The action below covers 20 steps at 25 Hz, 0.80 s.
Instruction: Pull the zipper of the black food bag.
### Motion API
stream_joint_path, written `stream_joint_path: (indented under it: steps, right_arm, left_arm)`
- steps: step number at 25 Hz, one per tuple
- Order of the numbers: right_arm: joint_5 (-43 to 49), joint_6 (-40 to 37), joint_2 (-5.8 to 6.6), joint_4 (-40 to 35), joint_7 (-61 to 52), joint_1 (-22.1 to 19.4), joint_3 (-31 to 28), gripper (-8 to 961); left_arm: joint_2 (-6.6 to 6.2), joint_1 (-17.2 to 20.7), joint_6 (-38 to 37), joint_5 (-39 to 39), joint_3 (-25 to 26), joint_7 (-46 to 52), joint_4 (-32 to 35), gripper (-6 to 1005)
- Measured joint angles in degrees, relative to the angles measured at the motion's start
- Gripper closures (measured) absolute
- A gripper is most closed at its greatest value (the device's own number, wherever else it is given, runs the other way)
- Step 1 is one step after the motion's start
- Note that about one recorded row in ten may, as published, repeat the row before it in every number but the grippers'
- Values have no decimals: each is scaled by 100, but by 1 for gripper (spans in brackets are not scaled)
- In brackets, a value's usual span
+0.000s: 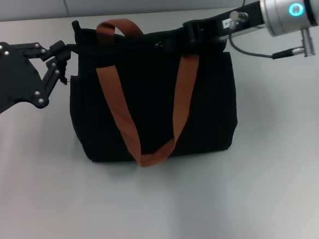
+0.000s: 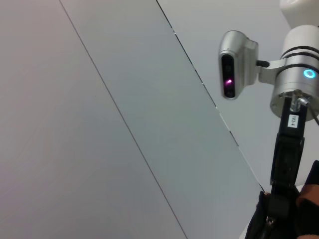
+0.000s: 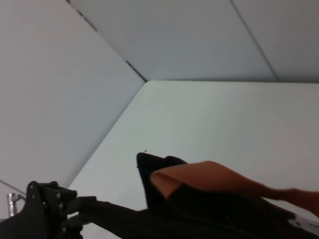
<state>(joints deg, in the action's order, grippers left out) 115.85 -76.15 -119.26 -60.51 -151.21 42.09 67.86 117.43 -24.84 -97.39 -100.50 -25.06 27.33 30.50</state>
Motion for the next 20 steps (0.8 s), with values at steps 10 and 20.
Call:
stream_joint_path:
  steps: [10,20]
  right_arm:
    - [158,-294,-1,-435,19,-433,-610,931]
    - [166,-429,-1,-587,74,-720,-979,920]
  left_arm:
    - [-9,-12,5,11,21,27,0,932]
    - [-6,-40,63,15,19,26,0,933]
